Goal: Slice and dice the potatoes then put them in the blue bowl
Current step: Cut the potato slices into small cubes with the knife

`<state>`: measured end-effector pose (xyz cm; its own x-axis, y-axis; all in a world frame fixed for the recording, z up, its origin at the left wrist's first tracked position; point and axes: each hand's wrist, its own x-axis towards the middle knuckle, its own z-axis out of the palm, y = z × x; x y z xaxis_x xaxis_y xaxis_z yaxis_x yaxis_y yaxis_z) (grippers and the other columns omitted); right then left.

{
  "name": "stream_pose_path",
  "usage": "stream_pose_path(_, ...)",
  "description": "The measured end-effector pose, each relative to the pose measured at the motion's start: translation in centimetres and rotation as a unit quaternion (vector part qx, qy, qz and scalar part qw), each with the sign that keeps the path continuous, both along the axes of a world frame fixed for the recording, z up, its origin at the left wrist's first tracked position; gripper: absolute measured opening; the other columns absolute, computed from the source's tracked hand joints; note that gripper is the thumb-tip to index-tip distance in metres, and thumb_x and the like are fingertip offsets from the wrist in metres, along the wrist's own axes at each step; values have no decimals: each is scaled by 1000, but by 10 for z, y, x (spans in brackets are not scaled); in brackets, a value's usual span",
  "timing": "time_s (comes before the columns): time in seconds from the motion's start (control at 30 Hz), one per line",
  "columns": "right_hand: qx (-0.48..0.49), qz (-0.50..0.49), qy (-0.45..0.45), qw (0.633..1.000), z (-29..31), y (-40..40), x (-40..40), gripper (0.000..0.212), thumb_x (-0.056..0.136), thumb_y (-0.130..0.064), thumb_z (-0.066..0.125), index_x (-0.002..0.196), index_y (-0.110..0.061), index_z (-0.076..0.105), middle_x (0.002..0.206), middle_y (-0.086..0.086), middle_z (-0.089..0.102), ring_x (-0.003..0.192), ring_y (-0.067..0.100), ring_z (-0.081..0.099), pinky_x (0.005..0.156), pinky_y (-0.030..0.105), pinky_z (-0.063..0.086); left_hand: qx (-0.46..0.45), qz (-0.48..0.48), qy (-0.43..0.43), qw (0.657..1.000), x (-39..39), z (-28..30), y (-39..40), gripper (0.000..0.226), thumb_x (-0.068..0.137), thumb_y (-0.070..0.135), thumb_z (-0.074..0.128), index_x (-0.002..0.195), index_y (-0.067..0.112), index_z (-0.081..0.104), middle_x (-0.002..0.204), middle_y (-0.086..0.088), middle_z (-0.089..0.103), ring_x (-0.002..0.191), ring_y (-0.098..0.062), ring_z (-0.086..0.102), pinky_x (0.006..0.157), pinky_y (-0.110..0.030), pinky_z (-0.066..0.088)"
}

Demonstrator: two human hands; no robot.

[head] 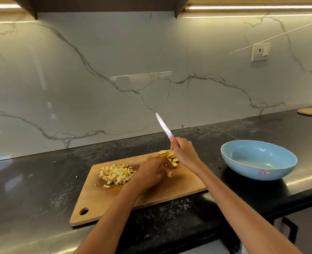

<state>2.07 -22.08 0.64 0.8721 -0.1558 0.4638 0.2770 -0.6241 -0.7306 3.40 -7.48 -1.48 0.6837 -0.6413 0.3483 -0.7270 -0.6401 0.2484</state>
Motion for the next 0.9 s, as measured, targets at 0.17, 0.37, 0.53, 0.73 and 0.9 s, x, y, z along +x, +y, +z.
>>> stream_pose_path(0.17,79,-40,-62,994,-3,-7,23,39,103,-25,32,67,-20,45,57,-4,46,47,6,40,43,14,29,74,21,-6,997,10,-1,2,13,89,37,52,97,27,57,106,7,55,100,-11,45,92,-36,40)
stream_pose_path(0.37,88,-62,-80,991,-15,-13,23,38,103,-26,32,67,-22,45,61,-3,49,53,7,46,51,20,34,-89,71,59,992,18,10,22,15,91,14,52,99,20,63,100,7,59,92,-10,56,79,-20,45)
stream_pose_path(0.53,81,-63,-80,991,-17,-14,20,37,103,-26,32,67,-24,45,63,-4,51,57,6,49,54,19,38,-76,52,114,989,13,1,20,25,96,9,43,106,18,65,108,5,62,95,-13,61,84,-22,51)
stream_pose_path(0.73,99,-65,-94,988,-16,-17,21,37,102,-25,33,69,-21,47,63,-3,51,57,7,49,53,19,39,-107,42,99,988,10,7,41,30,91,-3,47,92,14,71,89,6,68,81,-9,64,74,-18,51)
stream_pose_path(0.9,86,-65,-90,990,-18,-16,22,34,103,-26,33,79,-11,52,64,-4,51,59,6,49,54,18,39,-63,-1,84,994,-2,2,43,23,87,23,63,109,20,67,103,13,63,97,-1,56,85,-14,44)
